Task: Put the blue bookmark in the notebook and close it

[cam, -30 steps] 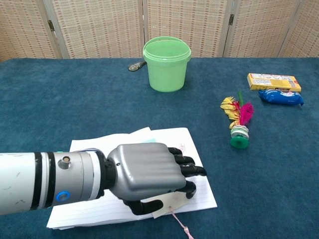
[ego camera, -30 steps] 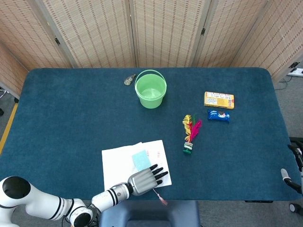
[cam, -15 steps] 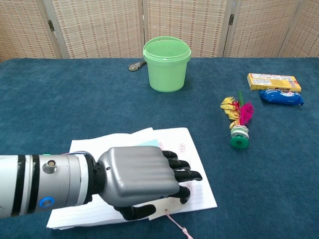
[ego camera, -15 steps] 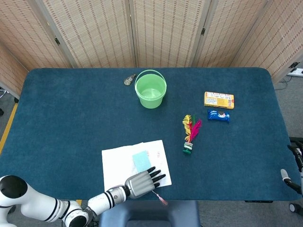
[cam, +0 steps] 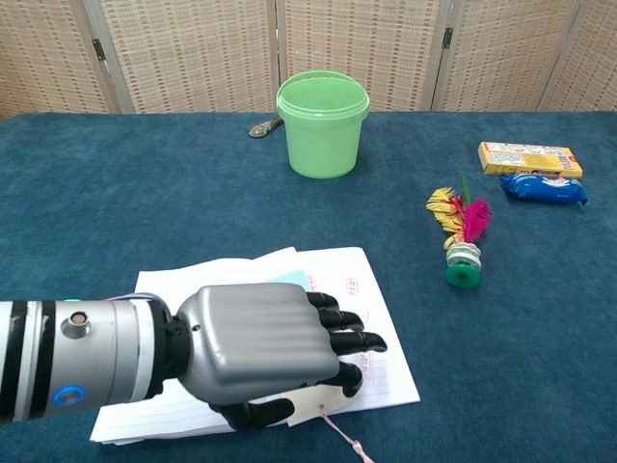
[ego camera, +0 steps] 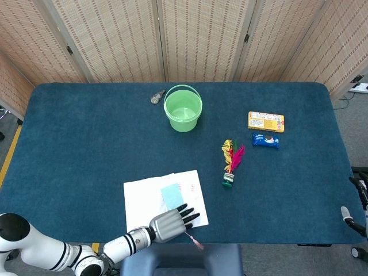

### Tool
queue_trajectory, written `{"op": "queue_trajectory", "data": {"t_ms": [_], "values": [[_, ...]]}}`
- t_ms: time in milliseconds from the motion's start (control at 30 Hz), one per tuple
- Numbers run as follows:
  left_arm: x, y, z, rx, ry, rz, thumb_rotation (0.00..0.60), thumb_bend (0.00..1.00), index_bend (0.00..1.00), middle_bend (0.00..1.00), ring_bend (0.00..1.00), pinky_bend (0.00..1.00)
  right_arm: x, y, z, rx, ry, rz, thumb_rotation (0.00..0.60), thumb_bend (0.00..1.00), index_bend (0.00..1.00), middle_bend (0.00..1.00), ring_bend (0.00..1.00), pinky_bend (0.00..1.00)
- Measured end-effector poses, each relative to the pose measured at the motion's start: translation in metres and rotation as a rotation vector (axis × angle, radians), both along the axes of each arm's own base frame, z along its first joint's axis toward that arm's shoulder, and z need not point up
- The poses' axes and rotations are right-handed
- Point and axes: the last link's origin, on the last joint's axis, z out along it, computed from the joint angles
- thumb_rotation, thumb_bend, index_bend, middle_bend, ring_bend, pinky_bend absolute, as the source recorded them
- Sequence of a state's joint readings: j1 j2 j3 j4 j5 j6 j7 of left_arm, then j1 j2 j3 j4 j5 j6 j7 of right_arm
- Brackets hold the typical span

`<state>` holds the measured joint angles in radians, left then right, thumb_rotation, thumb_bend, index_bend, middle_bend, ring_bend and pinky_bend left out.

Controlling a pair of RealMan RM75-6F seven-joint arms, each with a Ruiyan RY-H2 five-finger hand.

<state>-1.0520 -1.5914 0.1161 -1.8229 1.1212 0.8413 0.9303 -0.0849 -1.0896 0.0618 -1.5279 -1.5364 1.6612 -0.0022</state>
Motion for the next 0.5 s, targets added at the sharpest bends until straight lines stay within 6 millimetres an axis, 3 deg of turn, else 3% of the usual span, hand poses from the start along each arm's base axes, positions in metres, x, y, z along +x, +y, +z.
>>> {"op": "queue_trajectory", "data": {"t_ms": [500], "values": [[-0.0030,-0.0081,-0.0030,-0.021,0.006,0.003,0.600,0.55,0.26,0.00,0.00,0.14,-0.0016,0.0011,0.0007,0.000,-0.001,-0.002,0.600,0.26,0.16,0.09,0.09,0.14]]}}
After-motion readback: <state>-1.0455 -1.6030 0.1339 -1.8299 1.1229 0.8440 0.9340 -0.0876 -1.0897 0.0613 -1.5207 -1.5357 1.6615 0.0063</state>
